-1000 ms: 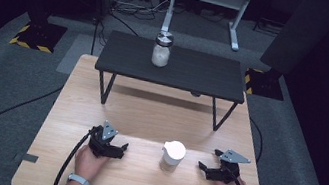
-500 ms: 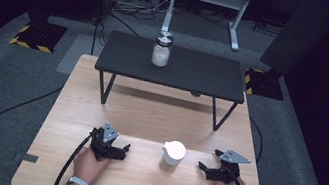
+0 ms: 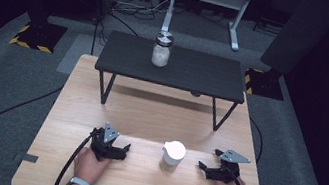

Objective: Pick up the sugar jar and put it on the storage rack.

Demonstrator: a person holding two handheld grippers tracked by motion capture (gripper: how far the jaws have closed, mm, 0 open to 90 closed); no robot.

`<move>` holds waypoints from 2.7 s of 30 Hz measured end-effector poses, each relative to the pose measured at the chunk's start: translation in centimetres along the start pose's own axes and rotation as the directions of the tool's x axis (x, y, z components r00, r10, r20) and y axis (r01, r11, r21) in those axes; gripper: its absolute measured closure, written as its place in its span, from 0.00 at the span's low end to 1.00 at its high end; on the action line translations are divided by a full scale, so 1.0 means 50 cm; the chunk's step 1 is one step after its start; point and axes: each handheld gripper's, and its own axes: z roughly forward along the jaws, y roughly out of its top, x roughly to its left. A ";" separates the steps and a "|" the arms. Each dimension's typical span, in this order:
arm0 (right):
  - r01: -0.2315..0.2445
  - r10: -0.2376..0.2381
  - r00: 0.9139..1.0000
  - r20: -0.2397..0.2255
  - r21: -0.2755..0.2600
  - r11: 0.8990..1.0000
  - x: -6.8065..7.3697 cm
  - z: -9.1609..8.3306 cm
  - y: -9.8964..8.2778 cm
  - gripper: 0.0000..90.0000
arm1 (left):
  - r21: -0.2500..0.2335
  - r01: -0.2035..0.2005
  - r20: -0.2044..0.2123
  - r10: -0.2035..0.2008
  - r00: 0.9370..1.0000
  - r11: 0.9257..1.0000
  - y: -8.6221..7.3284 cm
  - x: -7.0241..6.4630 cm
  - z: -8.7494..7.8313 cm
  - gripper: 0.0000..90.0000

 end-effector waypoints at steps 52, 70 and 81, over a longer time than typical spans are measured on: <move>-0.004 0.004 1.000 0.005 -0.001 1.000 0.001 0.000 0.000 0.07 | -0.004 -0.002 0.002 0.002 1.000 1.000 -0.001 -0.004 0.001 0.02; -0.015 0.015 0.999 0.028 0.002 1.000 0.009 0.001 0.001 0.06 | -0.003 -0.001 0.002 0.001 1.000 1.000 0.000 -0.006 0.001 0.02; -0.010 0.010 1.000 0.028 0.000 1.000 0.010 0.000 0.000 0.05 | -0.003 -0.001 0.006 0.001 1.000 1.000 -0.001 -0.006 0.000 0.02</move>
